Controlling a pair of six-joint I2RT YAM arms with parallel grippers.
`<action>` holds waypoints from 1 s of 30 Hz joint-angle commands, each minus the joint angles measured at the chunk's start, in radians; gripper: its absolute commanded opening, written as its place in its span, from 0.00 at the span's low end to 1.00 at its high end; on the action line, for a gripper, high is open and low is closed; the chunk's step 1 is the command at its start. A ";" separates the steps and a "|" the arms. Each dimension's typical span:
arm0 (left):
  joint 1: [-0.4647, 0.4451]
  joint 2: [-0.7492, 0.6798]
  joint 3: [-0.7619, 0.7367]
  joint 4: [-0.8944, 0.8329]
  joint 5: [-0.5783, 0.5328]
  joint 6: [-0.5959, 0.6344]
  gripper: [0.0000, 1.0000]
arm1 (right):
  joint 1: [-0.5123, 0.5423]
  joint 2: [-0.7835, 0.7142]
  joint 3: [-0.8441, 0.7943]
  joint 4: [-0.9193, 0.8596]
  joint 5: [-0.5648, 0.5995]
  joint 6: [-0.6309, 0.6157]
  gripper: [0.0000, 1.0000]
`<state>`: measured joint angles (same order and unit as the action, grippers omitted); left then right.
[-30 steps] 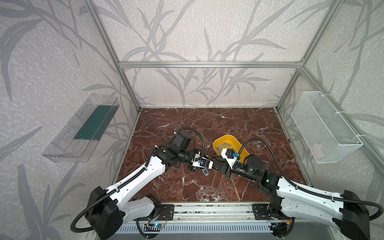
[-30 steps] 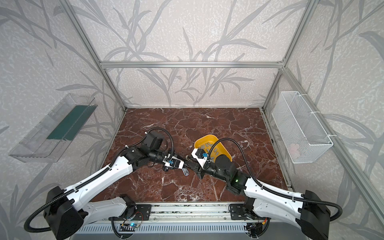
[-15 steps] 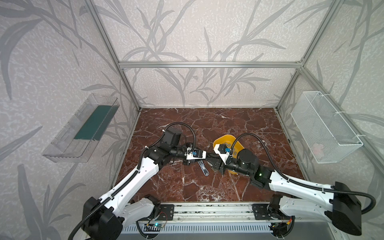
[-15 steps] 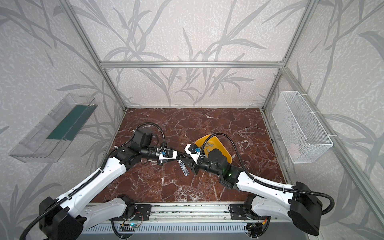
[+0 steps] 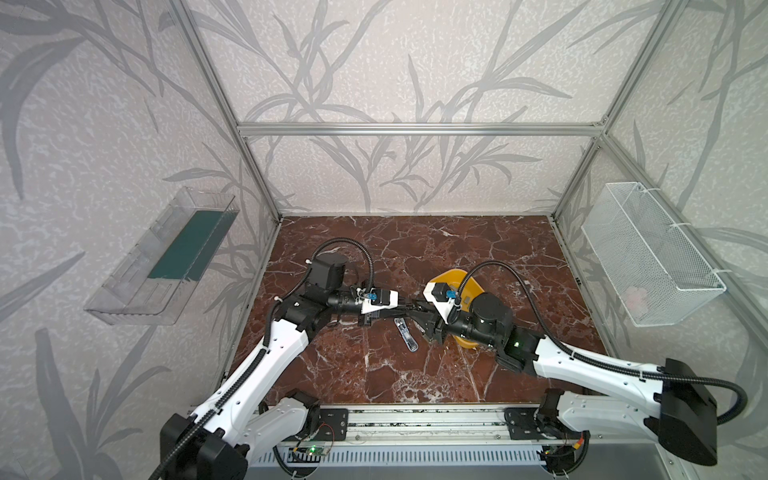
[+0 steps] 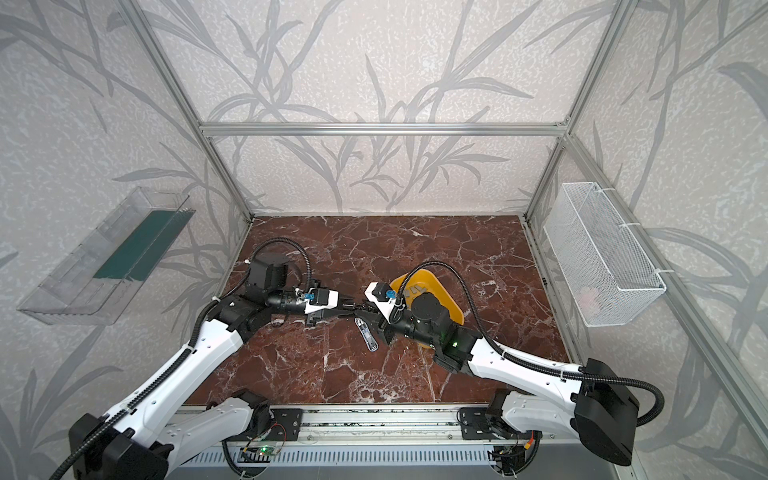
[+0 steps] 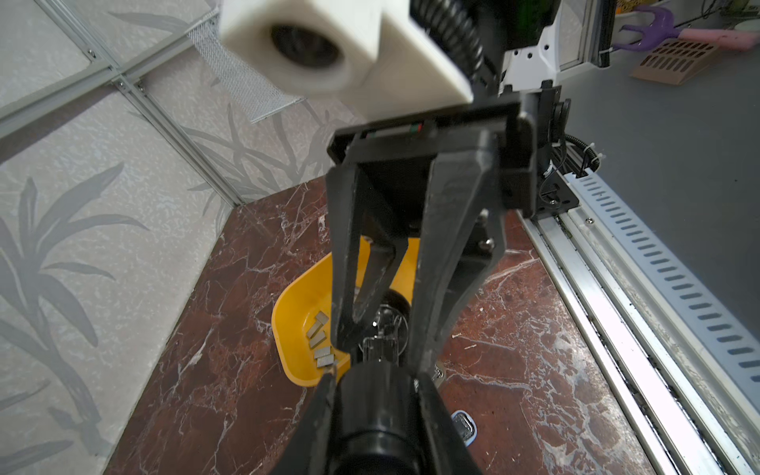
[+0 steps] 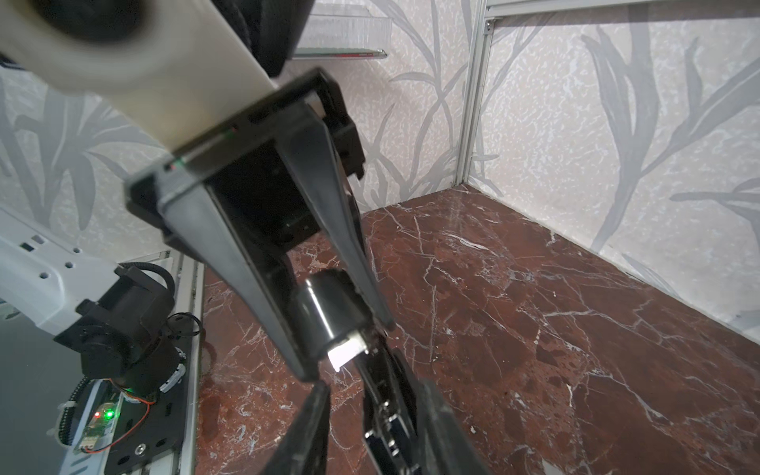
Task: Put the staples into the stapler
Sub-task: 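Hold the black stapler with both grippers and start pulling its halves apart, then swing the left gripper's top half away from the right gripper's base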
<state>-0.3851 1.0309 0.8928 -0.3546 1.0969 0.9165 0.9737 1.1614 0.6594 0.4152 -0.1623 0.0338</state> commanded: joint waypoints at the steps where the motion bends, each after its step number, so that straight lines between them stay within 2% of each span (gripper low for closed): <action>1: 0.000 -0.050 0.041 0.179 0.188 -0.023 0.00 | 0.010 0.051 -0.009 -0.158 0.001 -0.014 0.37; 9: 0.005 -0.052 0.032 0.206 0.211 -0.048 0.00 | 0.010 0.092 0.010 -0.179 -0.003 -0.031 0.34; 19: 0.006 -0.045 0.025 0.238 0.225 -0.075 0.00 | 0.011 0.080 -0.036 -0.076 -0.070 -0.017 0.33; 25: 0.018 -0.037 0.023 0.264 0.246 -0.103 0.00 | 0.010 0.087 -0.045 -0.036 -0.138 -0.013 0.22; 30: 0.033 -0.031 0.018 0.311 0.274 -0.148 0.00 | 0.011 0.080 -0.059 -0.012 -0.143 -0.012 0.22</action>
<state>-0.3641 1.0164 0.8928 -0.2256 1.3045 0.7582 0.9741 1.2377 0.6273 0.4080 -0.2489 0.0055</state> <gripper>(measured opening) 0.285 0.221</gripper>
